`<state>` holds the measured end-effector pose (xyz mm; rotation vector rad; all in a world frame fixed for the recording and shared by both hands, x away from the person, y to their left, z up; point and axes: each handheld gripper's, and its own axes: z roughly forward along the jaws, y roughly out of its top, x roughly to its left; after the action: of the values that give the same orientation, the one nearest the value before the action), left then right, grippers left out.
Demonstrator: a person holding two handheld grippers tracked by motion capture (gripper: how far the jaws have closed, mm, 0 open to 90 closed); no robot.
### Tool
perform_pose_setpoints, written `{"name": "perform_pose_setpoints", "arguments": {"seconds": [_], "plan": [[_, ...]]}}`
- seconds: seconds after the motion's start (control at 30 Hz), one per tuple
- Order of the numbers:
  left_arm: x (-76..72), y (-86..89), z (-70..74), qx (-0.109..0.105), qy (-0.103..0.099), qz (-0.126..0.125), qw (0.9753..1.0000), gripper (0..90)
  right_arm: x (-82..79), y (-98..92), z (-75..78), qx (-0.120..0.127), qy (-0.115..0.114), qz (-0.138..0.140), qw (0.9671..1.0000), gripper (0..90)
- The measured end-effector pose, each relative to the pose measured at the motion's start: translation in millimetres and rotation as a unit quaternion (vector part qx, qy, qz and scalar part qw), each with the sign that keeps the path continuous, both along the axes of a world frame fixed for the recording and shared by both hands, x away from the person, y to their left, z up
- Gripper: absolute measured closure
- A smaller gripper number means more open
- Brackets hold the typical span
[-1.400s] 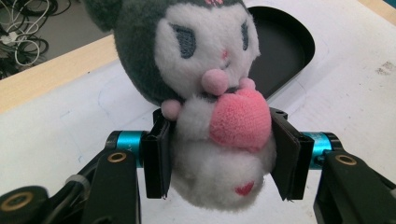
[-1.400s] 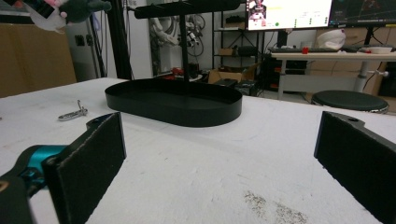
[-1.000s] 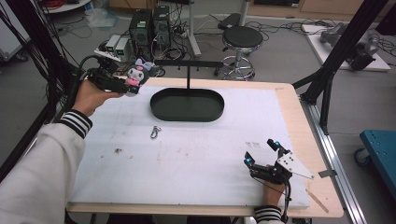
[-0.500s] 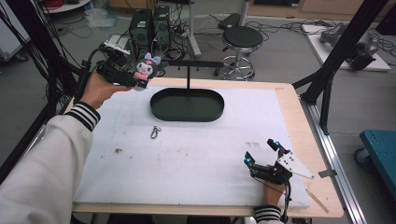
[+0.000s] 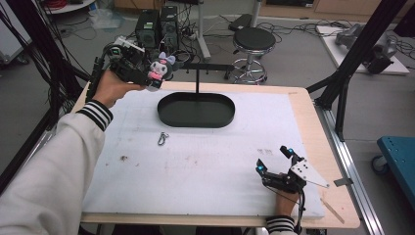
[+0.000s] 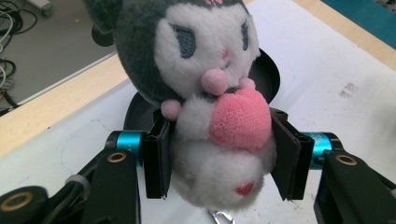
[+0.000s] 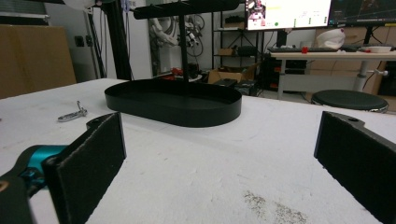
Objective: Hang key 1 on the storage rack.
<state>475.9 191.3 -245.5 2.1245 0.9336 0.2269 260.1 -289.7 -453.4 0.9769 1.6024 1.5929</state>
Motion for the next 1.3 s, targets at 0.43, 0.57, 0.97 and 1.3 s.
{"name": "perform_pose_setpoints", "arguments": {"seconds": [0.43, 0.57, 0.97, 1.3], "plan": [[6.9, 1.4, -5.9, 0.008, 0.010, 0.009, 0.9999, 47.5, 0.0, -0.2, 0.0, 0.001, 0.001, -0.001, 1.0000, 1.3], [9.6, 2.1, -6.9, 0.002, 0.010, 0.011, 0.9999, 47.5, 0.0, -0.2, 0.0, 0.003, 0.002, 0.000, 1.0000, 1.3], [17.1, 3.8, -8.6, 0.001, 0.009, 0.019, 0.9998, 47.3, 0.6, -1.1, -0.1, 0.007, 0.001, 0.000, 1.0000, 1.3], [25.6, 0.8, -2.7, 0.004, -0.001, 0.020, 0.9998, 47.3, 1.1, -1.6, -0.2, 0.007, 0.001, 0.000, 1.0000, 1.3]]}}
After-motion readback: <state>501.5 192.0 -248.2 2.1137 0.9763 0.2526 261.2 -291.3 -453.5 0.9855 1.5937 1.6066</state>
